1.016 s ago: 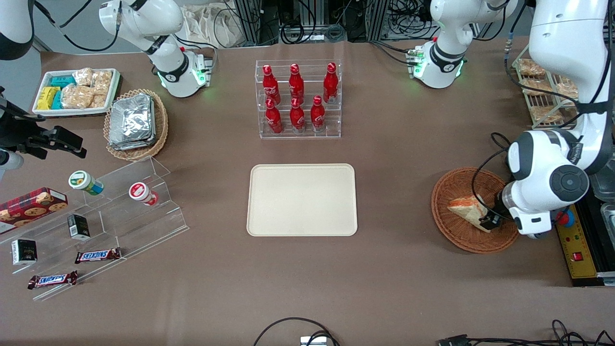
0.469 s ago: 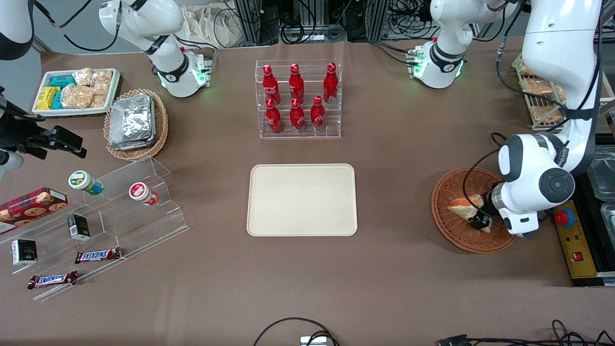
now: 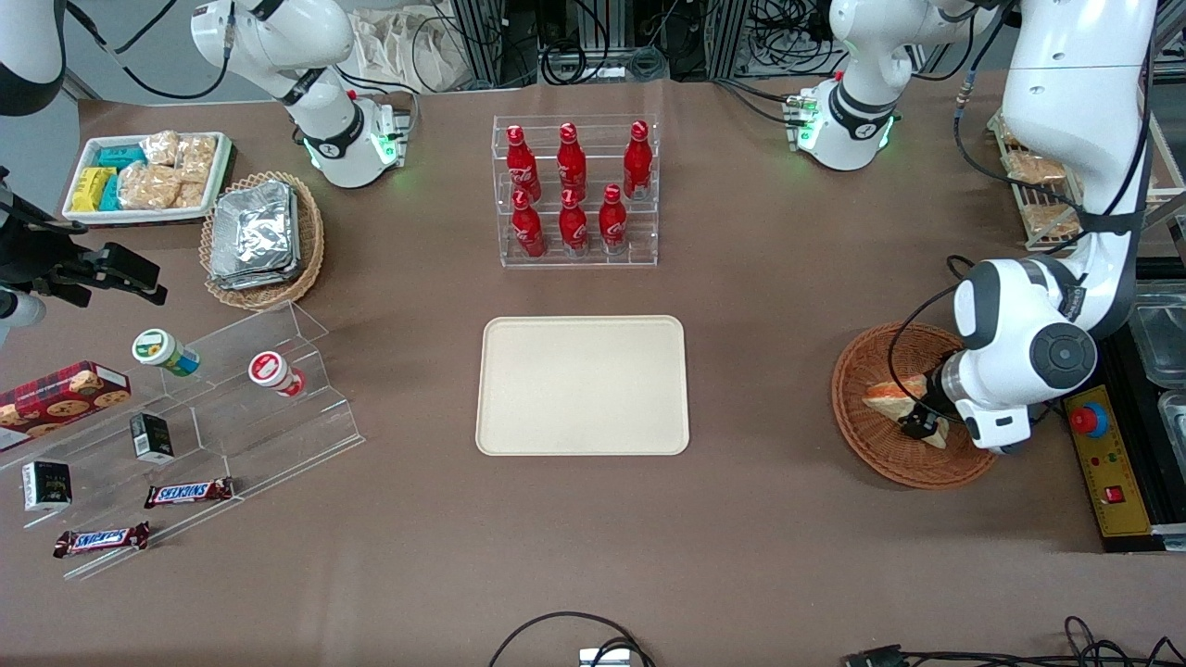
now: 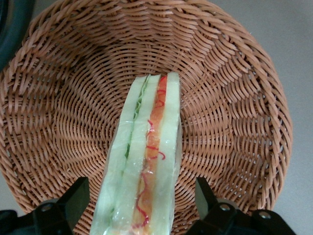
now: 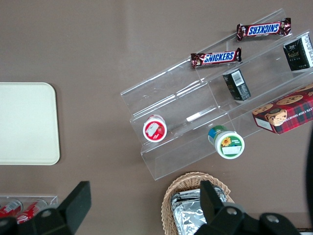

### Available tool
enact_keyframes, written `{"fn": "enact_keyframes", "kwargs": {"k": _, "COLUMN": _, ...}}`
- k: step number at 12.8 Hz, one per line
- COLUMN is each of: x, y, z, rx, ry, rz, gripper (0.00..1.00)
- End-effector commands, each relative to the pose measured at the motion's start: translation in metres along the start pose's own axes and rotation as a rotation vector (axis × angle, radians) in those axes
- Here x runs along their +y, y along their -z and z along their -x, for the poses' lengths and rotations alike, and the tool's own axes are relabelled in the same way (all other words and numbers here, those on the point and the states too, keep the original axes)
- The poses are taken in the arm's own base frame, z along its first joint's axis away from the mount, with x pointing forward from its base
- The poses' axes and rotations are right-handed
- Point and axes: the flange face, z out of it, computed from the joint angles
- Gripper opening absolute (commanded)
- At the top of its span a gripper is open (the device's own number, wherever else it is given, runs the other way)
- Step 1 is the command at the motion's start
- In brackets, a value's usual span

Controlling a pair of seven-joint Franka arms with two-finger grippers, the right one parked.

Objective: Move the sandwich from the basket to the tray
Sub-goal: 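Close the left gripper on the sandwich and lift it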

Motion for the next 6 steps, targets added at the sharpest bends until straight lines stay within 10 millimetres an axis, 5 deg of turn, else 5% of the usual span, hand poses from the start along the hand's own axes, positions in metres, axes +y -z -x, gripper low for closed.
{"fn": "enact_keyframes", "kwargs": {"k": 1, "x": 0.002, "y": -0.002, "z": 0.001, "rx": 0.005, "ry": -0.002, "rz": 0.018, "gripper": 0.49}}
{"fn": "enact_keyframes", "kwargs": {"k": 4, "x": 0.001, "y": 0.003, "z": 0.001, "rx": 0.011, "ry": -0.072, "rz": 0.01, "gripper": 0.03}}
{"fn": "enact_keyframes", "kwargs": {"k": 6, "x": -0.007, "y": 0.014, "z": -0.001, "rx": -0.014, "ry": -0.206, "rz": -0.014, "gripper": 0.0}}
